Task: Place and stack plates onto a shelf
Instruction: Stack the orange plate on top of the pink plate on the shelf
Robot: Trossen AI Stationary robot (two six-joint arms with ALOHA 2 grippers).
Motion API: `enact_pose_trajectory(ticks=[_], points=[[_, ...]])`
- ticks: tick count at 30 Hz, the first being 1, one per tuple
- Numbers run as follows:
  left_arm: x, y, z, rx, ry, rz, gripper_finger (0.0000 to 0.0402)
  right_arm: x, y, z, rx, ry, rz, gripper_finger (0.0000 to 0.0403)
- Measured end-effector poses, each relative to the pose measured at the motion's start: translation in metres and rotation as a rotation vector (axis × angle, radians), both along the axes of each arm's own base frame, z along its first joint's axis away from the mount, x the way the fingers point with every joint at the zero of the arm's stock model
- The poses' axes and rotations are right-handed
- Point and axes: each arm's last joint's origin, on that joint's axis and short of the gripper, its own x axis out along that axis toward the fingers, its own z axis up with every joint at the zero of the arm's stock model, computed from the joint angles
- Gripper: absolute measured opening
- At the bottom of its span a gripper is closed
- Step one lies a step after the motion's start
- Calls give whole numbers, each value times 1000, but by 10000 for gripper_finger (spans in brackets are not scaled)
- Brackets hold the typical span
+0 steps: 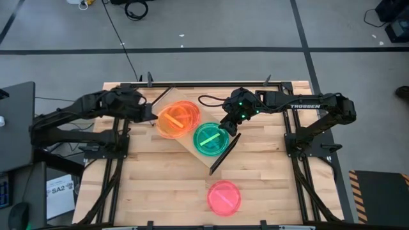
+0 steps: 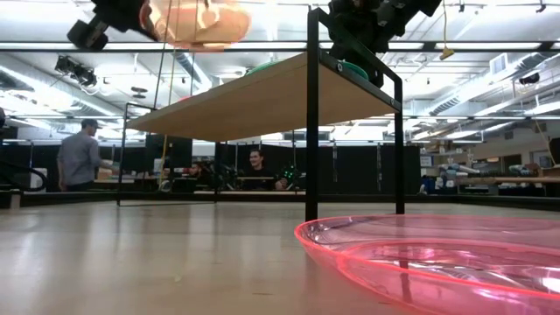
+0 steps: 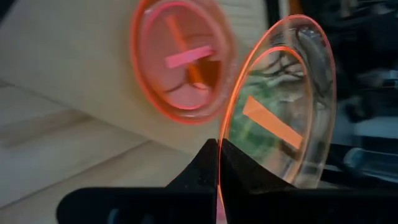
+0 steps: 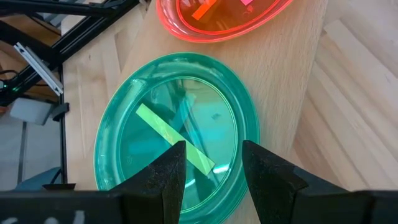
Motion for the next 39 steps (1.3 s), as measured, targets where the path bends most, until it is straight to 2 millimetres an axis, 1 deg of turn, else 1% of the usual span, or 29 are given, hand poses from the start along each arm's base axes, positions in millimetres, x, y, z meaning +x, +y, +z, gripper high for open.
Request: enact_pose_trajectory(ticks=[3, 12, 20, 24, 27, 39], points=[[3, 2, -7, 14, 72, -1, 7, 0, 0, 0, 0, 0, 0, 163], [29, 13, -21, 26, 170, 1, 7, 0, 0, 0, 0, 0, 0, 163], [44, 40, -33, 59, 218, 50, 7, 0, 0, 0, -4, 0, -4, 163], [47, 54, -37, 57, 217, 64, 7, 0, 0, 0, -5, 0, -5, 163], [47, 60, -40, 53, 229, 75, 7, 0, 0, 0, -5, 0, -5, 163], [57, 64, -50, 32, 278, 61, 8, 0, 0, 0, -6, 0, -5, 163]])
